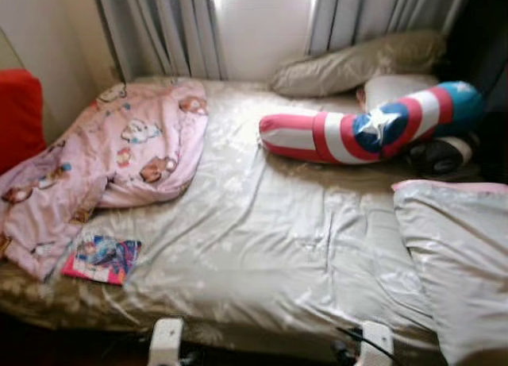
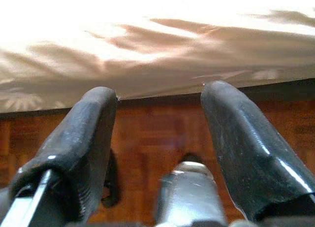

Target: Clean up the room

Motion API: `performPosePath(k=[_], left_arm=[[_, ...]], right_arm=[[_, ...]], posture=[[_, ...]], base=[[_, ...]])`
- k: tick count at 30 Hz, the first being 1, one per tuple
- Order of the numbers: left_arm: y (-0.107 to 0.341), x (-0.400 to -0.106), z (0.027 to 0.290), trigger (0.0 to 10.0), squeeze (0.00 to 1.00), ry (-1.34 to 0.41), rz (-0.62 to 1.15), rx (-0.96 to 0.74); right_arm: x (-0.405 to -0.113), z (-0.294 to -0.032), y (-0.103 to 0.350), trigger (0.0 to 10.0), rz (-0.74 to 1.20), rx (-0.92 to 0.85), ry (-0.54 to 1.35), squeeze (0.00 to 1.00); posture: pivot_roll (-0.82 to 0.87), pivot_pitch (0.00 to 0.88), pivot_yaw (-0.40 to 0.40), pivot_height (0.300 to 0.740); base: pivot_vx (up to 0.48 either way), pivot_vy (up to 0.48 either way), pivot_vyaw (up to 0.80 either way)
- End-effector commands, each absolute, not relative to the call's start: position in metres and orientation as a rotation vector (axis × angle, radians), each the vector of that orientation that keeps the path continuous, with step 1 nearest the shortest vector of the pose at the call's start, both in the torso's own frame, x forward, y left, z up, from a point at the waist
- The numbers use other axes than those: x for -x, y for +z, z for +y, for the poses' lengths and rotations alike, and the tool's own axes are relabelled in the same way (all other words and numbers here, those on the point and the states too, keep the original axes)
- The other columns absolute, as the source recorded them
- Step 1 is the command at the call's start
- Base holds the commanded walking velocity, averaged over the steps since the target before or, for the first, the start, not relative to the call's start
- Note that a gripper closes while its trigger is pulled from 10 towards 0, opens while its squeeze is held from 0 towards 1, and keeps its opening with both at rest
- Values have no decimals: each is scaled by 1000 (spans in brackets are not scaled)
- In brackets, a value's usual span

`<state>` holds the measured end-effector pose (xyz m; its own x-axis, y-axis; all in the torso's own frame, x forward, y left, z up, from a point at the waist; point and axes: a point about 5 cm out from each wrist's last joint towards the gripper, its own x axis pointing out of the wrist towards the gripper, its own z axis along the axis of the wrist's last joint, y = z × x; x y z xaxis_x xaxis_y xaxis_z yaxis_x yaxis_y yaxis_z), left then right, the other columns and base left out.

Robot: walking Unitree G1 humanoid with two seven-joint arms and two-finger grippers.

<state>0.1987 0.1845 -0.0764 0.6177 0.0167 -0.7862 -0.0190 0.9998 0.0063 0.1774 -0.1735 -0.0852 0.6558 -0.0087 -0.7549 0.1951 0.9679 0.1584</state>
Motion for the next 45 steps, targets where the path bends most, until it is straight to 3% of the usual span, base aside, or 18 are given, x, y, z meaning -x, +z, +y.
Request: performPosePath(k=[1,20,37,45], left_arm=[[-78,-198,177,10000,0,-3,918,9],[-78,-197,176,10000,0,0,918,16],[-84,-188,162,10000,0,9,941,60],[-86,-183,163,10000,0,9,951,55]], right_arm=[[-170,-182,-88,10000,866,-225,-144,0],[-169,-180,-89,10000,879,-218,-131,0],[-169,-201,-86,10000,880,-148,-109,0],[-174,-200,-84,10000,870,-144,-107,0]], posture=[[71,0,21,740],[68,0,21,740],[71,0,-31,740],[56,0,-13,740]], base=[[0,480,0],[0,480,0],[0,480,0],[0,480,0]])
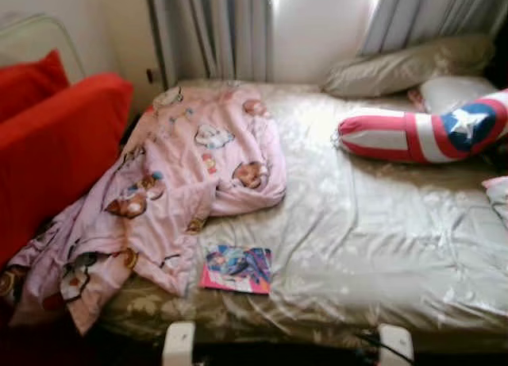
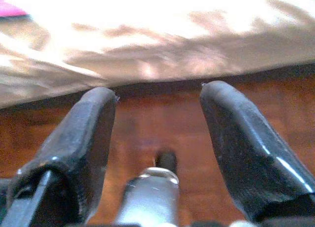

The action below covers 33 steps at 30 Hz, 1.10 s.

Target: Clean up the room

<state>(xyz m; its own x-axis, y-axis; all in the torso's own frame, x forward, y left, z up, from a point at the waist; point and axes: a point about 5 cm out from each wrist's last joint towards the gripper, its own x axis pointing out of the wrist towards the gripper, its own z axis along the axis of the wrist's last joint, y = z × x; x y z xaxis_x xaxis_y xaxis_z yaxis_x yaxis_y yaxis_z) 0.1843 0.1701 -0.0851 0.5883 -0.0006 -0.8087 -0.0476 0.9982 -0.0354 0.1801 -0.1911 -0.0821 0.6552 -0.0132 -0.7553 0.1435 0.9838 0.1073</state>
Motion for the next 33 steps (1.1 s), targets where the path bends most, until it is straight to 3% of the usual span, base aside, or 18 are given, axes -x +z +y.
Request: performPosePath(k=[1,15,29,33], left_arm=[[-86,-183,163,10000,0,7,952,53],[-84,-187,164,10000,0,2,939,50],[-82,-190,169,10000,0,-26,932,-13],[-82,-190,169,10000,0,-29,931,-15]], right_arm=[[-174,-199,-84,10000,870,-146,-106,0],[-175,-194,-85,10000,874,-158,-108,0],[-173,-188,-86,10000,877,-181,-113,0],[-171,-188,-87,10000,889,-177,-109,0]], posture=[[46,0,-6,740],[63,0,-9,740],[53,0,17,740],[59,0,13,740]], base=[[0,480,0],[0,472,0],[0,0,0],[0,-474,0]])
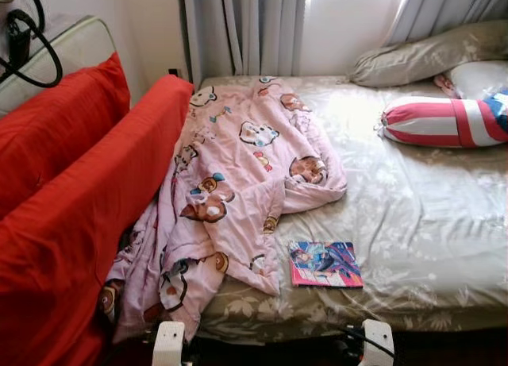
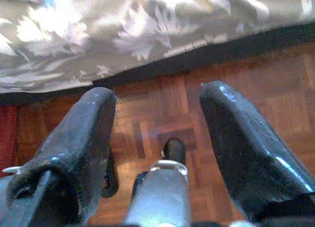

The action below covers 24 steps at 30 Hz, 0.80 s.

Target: Clean up the room

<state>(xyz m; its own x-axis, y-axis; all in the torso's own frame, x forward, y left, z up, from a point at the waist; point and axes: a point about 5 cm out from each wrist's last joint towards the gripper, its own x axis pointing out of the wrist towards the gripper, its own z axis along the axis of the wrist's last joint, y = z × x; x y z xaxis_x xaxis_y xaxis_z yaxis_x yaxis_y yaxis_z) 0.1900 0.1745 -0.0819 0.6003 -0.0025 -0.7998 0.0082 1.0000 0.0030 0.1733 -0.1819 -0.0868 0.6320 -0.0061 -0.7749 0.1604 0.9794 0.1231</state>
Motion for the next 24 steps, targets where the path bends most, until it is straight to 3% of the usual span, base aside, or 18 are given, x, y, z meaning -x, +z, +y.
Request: performPosePath(k=[1,12,24], left_arm=[[-82,-190,169,10000,0,-28,932,-14],[-82,-192,167,10000,0,-23,930,-9],[-77,-201,167,10000,0,-13,907,15]], right_arm=[[-170,-188,-88,10000,891,-176,-108,0],[-174,-190,-86,10000,884,-176,-108,0],[-194,-189,-77,10000,840,-190,-116,0]], posture=[[59,0,13,740],[65,0,4,740],[52,0,23,740]], base=[[0,-480,0],[0,-408,0],[0,0,0]])
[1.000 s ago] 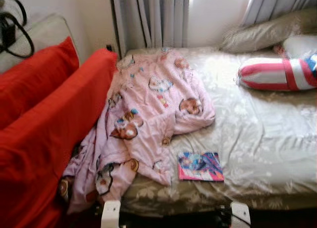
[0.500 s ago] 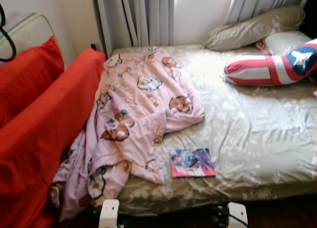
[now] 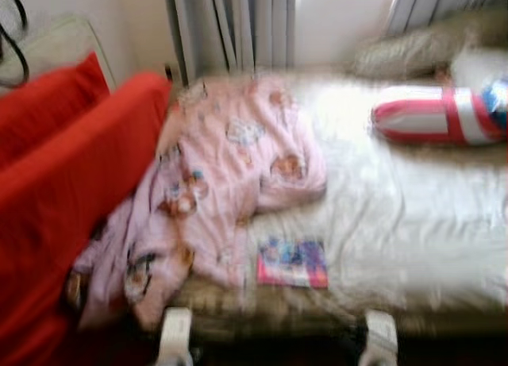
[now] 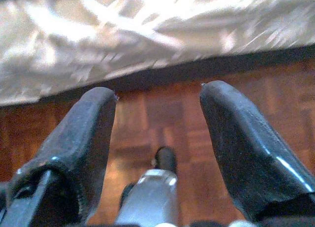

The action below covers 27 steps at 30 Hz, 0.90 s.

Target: Clean up the room

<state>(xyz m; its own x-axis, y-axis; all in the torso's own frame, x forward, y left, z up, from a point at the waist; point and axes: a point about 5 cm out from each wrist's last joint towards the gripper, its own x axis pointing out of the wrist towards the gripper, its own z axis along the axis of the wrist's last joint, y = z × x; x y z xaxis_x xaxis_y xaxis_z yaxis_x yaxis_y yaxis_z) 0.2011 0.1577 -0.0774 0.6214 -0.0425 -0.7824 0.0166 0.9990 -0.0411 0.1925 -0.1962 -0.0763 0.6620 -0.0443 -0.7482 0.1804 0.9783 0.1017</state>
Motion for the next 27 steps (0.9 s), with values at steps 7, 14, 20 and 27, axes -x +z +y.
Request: performPosePath(k=[7,14,20,27], left_arm=[[-77,-201,168,10000,0,-1,917,5],[-82,-192,165,10000,0,55,932,60],[-86,-184,161,10000,0,58,956,71],[-91,-174,163,10000,0,56,978,68]], right_arm=[[-199,-190,-74,10000,825,-201,-116,0],[-188,-212,-76,10000,858,-173,-147,0],[-181,-219,-78,10000,866,-163,-160,0],[-164,-213,-86,10000,895,-175,-154,0]], posture=[[66,0,12,740],[125,0,-55,740],[121,0,-60,740],[107,0,-42,740]], base=[[0,0,0],[0,0,0],[0,0,0],[0,0,0]])
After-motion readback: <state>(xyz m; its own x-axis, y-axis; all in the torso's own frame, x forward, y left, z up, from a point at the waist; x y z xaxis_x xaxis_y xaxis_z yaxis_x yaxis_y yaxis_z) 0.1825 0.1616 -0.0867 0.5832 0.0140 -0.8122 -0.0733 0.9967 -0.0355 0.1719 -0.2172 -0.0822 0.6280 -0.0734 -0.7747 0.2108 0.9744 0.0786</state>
